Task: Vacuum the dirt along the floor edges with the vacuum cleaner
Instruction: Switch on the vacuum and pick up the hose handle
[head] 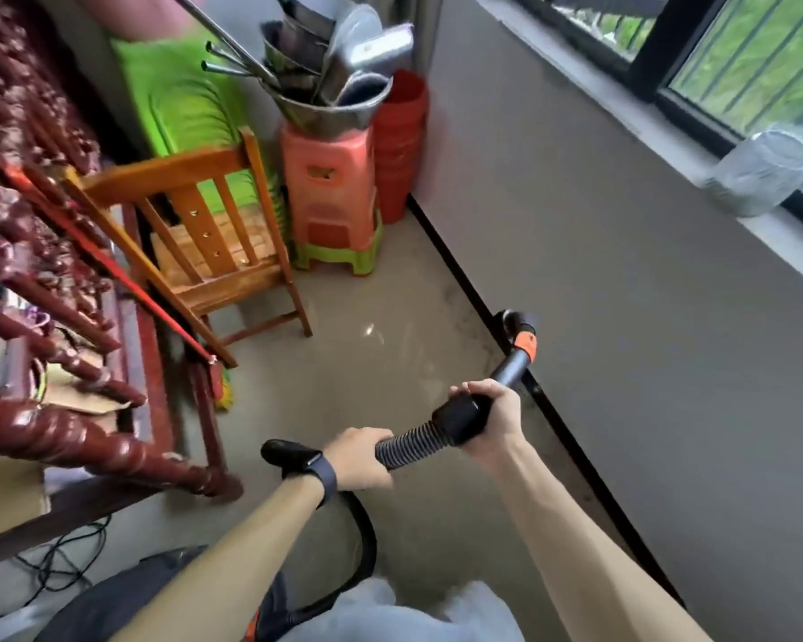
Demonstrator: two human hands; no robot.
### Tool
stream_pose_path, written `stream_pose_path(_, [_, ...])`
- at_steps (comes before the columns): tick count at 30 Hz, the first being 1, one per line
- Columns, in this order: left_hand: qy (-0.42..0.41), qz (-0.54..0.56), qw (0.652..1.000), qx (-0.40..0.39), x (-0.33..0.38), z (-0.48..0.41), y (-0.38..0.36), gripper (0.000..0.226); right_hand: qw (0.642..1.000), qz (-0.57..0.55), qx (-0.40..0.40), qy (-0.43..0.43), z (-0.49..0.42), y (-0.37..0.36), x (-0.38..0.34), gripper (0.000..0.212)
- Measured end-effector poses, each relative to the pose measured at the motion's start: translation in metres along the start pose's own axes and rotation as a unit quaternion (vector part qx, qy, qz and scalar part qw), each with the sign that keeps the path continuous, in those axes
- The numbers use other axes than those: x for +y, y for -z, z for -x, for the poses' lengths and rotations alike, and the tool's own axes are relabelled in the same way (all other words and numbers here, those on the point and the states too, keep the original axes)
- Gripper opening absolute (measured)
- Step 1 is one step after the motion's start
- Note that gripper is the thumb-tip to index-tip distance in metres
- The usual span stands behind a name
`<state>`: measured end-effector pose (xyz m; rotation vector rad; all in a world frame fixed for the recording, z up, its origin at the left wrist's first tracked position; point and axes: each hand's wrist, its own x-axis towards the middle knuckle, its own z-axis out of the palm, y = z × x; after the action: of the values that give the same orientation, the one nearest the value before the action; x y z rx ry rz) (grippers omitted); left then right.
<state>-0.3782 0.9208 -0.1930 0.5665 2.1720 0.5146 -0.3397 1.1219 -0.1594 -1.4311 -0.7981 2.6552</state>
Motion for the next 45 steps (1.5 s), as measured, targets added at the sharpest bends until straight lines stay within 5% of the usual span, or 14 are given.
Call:
stream_pose_path(6, [0.024,0.103,0.993,0.056,0.060,-0.023,-0.022,0.018,0.993,0.062,-0.095,-0.028,-0.021,0.009,-0.006,0.019])
stream_pose_path(10, [0.063,0.084,0.991,0.085,0.040,-0.020,-0.048,0.012,0.997,0.032,-0.059,-0.028,-0.033,0.012,-0.036,0.017])
stream_pose_path(19, [0.125,0.106,0.983,0.088,0.045,-0.005,-0.091,0.060,0.988,0.130,-0.075,-0.044,-0.047,0.022,-0.055,0.030])
stream_pose_path(24, [0.174,0.118,0.962,0.176,0.061,-0.013,-0.122,0.020,0.969,0.206,-0.123,-0.051,-0.036,0.017,-0.021,0.028])
stream_pose_path(30, [0.233,0.158,0.937,0.206,0.021,0.008,-0.164,0.016,0.929,0.357,-0.100,-0.010,-0.028,0.028,0.041,0.033])
stream_pose_path(34, [0.238,0.210,0.930,0.185,-0.012,0.039,-0.196,0.042,0.840,0.514,-0.165,0.058,-0.022,0.033,0.092,0.018])
stream_pose_path(36, [0.279,0.251,0.903,0.209,-0.039,0.062,-0.212,0.038,0.759,0.606,-0.213,0.102,-0.024,0.037,0.120,0.020])
stream_pose_path(40, [0.392,0.352,0.783,0.332,-0.108,0.116,-0.236,0.038,0.641,0.714,-0.262,0.106,-0.030,0.045,0.188,0.023])
stream_pose_path(42, [0.423,0.354,0.740,0.384,-0.146,0.136,-0.240,0.041,0.626,0.729,-0.264,0.090,-0.031,0.047,0.228,0.022])
stream_pose_path(45, [0.461,0.342,0.683,0.452,-0.200,0.155,-0.243,0.039,0.649,0.718,-0.242,0.068,-0.037,0.047,0.296,0.030])
